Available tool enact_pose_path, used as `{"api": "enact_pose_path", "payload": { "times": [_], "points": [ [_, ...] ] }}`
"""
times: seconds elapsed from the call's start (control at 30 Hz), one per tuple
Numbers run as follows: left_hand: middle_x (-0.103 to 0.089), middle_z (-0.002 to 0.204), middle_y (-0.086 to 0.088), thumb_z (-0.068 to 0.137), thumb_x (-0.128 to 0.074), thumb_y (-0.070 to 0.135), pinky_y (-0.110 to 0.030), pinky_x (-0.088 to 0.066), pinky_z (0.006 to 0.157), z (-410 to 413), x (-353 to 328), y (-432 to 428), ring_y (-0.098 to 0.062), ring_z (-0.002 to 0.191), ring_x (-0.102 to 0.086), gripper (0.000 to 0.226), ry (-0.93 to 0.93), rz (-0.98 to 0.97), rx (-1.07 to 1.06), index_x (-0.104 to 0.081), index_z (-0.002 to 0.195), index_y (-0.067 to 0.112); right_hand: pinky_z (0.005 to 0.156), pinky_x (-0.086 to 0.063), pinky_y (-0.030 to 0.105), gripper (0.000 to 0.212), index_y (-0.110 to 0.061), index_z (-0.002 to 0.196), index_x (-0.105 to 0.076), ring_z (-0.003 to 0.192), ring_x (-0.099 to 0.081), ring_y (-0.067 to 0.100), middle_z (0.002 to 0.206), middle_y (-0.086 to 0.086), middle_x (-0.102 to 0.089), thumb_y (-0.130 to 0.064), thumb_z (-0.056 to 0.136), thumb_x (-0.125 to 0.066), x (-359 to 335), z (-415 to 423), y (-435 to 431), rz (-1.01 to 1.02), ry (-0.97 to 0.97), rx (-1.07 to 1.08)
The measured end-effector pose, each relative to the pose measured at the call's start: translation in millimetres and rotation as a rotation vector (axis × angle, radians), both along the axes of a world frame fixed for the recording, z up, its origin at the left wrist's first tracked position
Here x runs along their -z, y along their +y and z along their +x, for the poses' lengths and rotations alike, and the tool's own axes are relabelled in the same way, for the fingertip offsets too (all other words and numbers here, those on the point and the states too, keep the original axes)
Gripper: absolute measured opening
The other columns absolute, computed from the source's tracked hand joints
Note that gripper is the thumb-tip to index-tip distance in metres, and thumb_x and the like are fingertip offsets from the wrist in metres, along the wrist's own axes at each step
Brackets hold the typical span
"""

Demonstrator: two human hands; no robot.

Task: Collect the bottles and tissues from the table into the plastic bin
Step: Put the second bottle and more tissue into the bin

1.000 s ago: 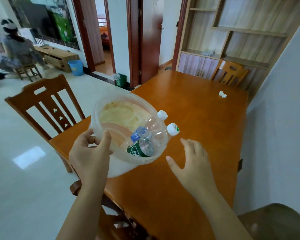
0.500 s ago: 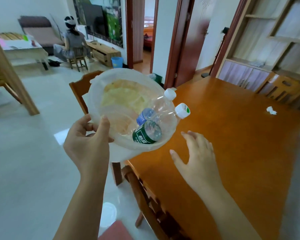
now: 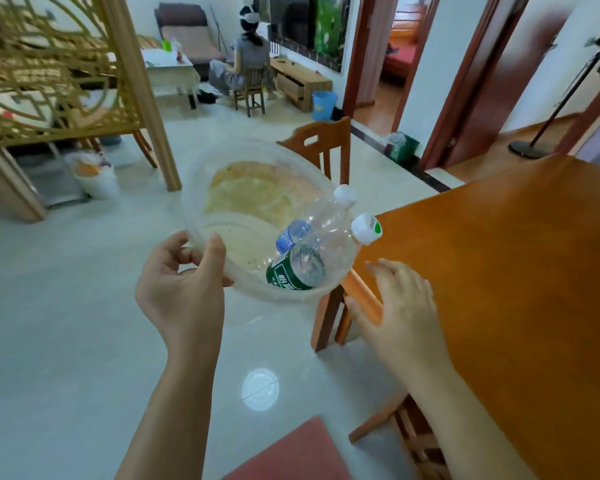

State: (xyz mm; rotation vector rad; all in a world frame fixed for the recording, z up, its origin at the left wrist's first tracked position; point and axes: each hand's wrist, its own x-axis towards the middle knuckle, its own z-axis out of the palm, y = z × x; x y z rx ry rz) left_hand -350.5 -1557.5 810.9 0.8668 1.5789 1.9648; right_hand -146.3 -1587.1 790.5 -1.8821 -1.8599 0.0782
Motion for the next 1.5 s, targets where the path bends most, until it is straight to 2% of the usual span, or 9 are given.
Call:
{"api": "enact_pose_path", "payload": {
  "times": [0.1, 0.2, 0.37, 0.47, 0.6, 0.83, 1.13, 1.33, 1.5],
  "points": [
    [-0.052, 0.065, 0.007, 0.075, -0.072, 0.025, -0.030, -0.054, 0.054, -39, 17, 5, -0.009, 0.043, -0.057, 0.033, 0.019, -0.051, -0.052, -0.064, 0.104, 0.011, 0.108, -0.018, 0.051, 0.048, -0.020, 0.123, -0.044, 0.128, -0.034, 0.026, 0.131, 0.007, -0.047, -0.044, 0.082, -0.052, 15, -38, 18, -0.041, -0.018, -0.077],
    [-0.052, 0.063, 0.013, 0.076, -0.072, 0.023, -0.026, -0.053, 0.050, -72, 36, 11, -0.008, 0.043, -0.058, 0.026, 0.019, -0.102, -0.114, -0.062, 0.099, 0.019, 0.107, -0.013, 0.044, 0.049, -0.021, 0.123, -0.044, 0.127, -0.034, 0.024, 0.131, 0.005, -0.047, -0.045, 0.082, -0.053, 27, -70, 37, -0.067, -0.013, -0.142],
    [-0.052, 0.053, 0.025, 0.076, -0.071, 0.025, -0.016, -0.049, 0.047, -111, 67, 35, -0.005, 0.044, -0.059, 0.022, 0.002, -0.176, -0.202, -0.056, 0.088, 0.035, 0.102, -0.030, 0.045, 0.050, -0.020, 0.124, -0.046, 0.121, -0.038, 0.022, 0.128, 0.005, -0.051, -0.045, 0.082, -0.054, 51, -112, 77, -0.082, -0.008, -0.206],
    [-0.053, 0.053, 0.022, 0.074, -0.071, 0.026, -0.020, -0.052, 0.050, -130, 83, 59, -0.007, 0.046, -0.059, 0.022, -0.003, -0.229, -0.249, -0.055, 0.086, 0.036, 0.101, -0.032, 0.047, 0.051, -0.016, 0.124, -0.047, 0.121, -0.041, 0.027, 0.128, 0.010, -0.051, -0.043, 0.081, -0.056, 69, -133, 111, -0.134, -0.011, -0.258],
    [-0.053, 0.053, 0.018, 0.074, -0.072, 0.027, -0.033, -0.058, 0.059, -153, 96, 105, -0.005, 0.042, -0.060, 0.022, 0.005, -0.295, -0.285, -0.055, 0.085, 0.036, 0.096, -0.037, 0.050, 0.050, -0.017, 0.123, -0.046, 0.118, -0.045, 0.030, 0.127, 0.012, -0.053, -0.040, 0.080, -0.059, 86, -155, 169, -0.136, 0.043, -0.278],
    [-0.053, 0.053, 0.021, 0.075, -0.071, 0.029, -0.049, -0.056, 0.075, -182, 92, 207, -0.004, 0.042, -0.061, 0.022, 0.044, -0.361, -0.287, -0.054, 0.085, 0.038, 0.094, -0.040, 0.051, 0.047, -0.014, 0.120, -0.049, 0.115, -0.046, 0.031, 0.124, 0.013, -0.054, -0.036, 0.080, -0.061, 80, -183, 281, -0.110, 0.078, -0.309],
    [-0.052, 0.055, 0.014, 0.068, -0.070, 0.036, -0.052, -0.055, 0.078, -212, 90, 323, -0.007, 0.042, -0.060, 0.023, 0.010, -0.359, -0.281, -0.055, 0.086, 0.035, 0.103, -0.033, 0.053, 0.048, -0.017, 0.124, -0.047, 0.123, -0.040, 0.027, 0.132, 0.010, -0.049, -0.038, 0.082, -0.058, 71, -210, 395, -0.152, 0.113, -0.300],
    [-0.053, 0.049, 0.015, 0.065, -0.067, 0.036, -0.053, -0.055, 0.077, -243, 97, 417, -0.011, 0.044, -0.059, 0.026, -0.027, -0.357, -0.206, -0.056, 0.087, 0.030, 0.099, -0.036, 0.057, 0.045, -0.010, 0.120, -0.051, 0.117, -0.046, 0.034, 0.123, 0.018, -0.054, -0.029, 0.080, -0.062, 76, -240, 478, -0.124, 0.113, -0.271],
    [-0.053, 0.047, 0.014, 0.072, -0.069, 0.026, -0.051, -0.056, 0.077, -280, 98, 522, -0.003, 0.039, -0.055, 0.022, -0.033, -0.335, -0.115, -0.057, 0.091, 0.024, 0.099, -0.035, 0.055, 0.045, -0.007, 0.120, -0.051, 0.118, -0.044, 0.035, 0.124, 0.019, -0.053, -0.028, 0.081, -0.061, 74, -274, 564, -0.143, 0.064, -0.187]
  ]
}}
